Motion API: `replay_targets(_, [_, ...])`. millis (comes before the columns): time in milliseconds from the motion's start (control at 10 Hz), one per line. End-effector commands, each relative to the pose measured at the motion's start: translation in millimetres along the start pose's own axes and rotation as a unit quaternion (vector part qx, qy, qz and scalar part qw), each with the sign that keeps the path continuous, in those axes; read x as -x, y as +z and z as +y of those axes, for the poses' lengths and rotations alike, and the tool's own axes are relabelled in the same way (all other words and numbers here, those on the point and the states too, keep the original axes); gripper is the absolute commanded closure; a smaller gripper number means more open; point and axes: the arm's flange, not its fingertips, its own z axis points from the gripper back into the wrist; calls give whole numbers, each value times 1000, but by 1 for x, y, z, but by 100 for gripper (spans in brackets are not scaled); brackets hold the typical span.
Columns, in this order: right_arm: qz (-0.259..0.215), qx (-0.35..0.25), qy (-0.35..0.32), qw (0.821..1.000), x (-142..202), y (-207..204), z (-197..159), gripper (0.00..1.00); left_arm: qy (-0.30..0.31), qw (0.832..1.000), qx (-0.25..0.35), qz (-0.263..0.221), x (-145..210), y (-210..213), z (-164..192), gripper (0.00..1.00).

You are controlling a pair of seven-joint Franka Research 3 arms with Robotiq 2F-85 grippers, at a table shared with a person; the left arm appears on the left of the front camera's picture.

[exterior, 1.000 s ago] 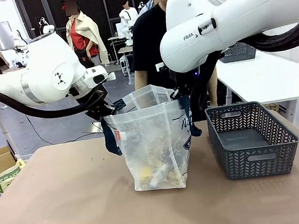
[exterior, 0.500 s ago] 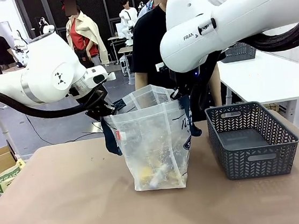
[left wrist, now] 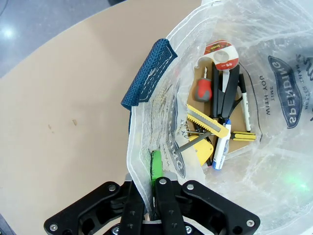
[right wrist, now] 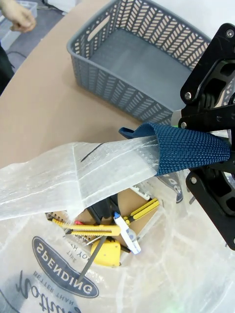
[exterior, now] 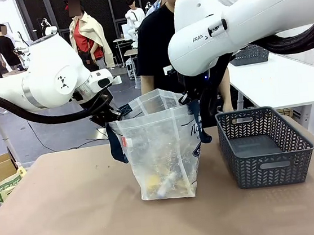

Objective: Transfer purchased items from the store into the shopping bag.
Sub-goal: Move the Reusable shopping bag to the right side of the table.

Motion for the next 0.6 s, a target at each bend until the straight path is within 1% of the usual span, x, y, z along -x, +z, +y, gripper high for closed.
replay_targets(0, [-3,1,-1,1000,0,2,-1,100,7,1000,5,-2,1,2,1,100])
replay_targets(500, [-3,1,-1,1000,0,2,-1,100,7,1000,5,-2,1,2,1,100])
